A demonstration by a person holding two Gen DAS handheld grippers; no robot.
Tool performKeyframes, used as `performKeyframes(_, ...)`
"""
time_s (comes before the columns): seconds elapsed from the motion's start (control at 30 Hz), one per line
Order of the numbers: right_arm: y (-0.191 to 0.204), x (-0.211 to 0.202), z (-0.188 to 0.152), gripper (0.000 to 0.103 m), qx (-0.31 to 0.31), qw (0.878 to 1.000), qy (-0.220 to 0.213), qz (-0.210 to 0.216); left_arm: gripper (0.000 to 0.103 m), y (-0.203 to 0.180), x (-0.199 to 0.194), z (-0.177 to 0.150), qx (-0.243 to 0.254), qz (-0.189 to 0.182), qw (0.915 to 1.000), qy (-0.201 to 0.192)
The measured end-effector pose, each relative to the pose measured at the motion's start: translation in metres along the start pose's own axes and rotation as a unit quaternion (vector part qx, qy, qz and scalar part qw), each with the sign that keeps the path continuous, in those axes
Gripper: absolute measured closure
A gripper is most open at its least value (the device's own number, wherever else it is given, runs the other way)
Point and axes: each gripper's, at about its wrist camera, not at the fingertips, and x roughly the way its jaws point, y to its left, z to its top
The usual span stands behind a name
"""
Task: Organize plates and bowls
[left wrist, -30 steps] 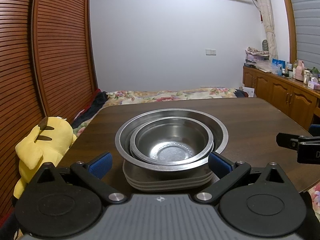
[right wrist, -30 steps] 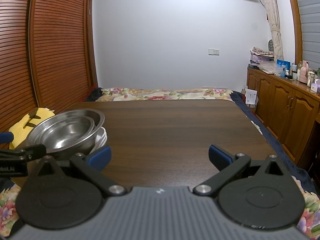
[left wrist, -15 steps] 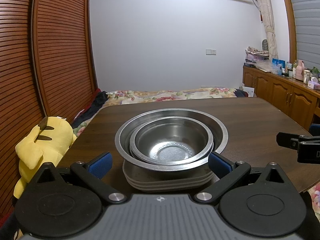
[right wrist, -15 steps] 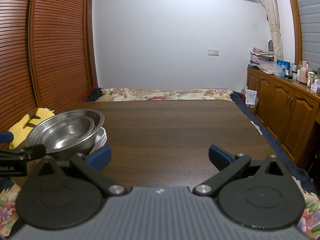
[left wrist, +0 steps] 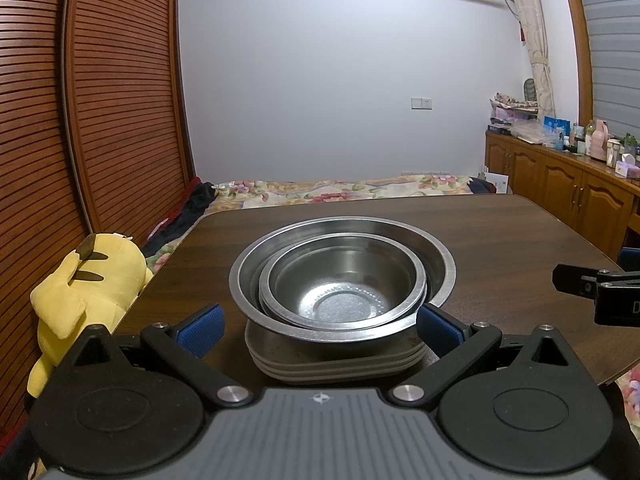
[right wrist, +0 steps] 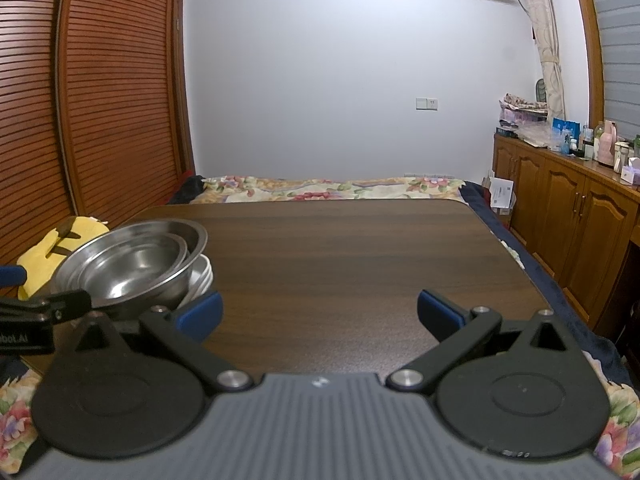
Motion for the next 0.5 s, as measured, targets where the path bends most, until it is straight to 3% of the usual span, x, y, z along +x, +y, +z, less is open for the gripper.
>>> performKeyframes(0.5, -0.0004, 0.0027, -0.001, 0.0, 0.007, 1.0, 0.006, 0.002, 0.0, -0.0004, -0.0002, 0.0002, 0.001, 0.0, 1.0, 0.0)
